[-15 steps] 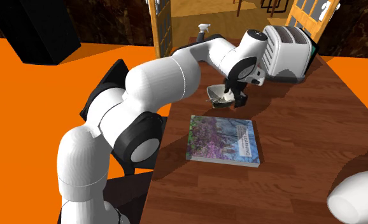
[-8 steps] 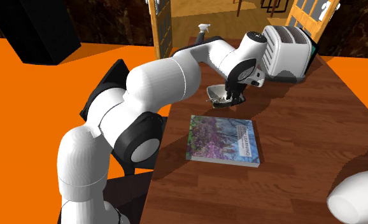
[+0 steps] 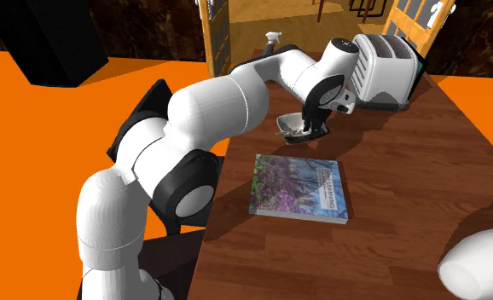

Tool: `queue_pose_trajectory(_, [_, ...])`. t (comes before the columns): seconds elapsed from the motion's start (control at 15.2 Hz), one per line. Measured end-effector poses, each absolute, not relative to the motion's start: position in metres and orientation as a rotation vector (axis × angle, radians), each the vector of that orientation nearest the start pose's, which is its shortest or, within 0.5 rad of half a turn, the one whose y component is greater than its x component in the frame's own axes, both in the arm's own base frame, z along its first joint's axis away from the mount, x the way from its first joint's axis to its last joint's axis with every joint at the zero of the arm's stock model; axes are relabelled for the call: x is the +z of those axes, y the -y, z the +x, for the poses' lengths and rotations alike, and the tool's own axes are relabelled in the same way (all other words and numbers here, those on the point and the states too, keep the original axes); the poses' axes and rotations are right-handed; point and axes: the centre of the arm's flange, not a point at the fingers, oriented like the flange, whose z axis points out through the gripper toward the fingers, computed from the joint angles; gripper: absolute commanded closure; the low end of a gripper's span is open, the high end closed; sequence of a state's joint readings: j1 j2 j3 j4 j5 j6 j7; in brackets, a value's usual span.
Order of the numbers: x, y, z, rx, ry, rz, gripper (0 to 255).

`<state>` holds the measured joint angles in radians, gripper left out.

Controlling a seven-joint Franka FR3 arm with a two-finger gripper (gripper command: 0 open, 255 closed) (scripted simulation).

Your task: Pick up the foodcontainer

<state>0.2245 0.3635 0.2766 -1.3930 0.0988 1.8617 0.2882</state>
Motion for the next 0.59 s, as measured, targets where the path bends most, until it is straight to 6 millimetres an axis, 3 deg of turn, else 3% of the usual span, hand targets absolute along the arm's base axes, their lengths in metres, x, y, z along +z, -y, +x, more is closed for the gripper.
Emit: queue_pose_trajectory(0.59, [0.568,-0.306,0.607,-0.051,0.243,-2.908,255])
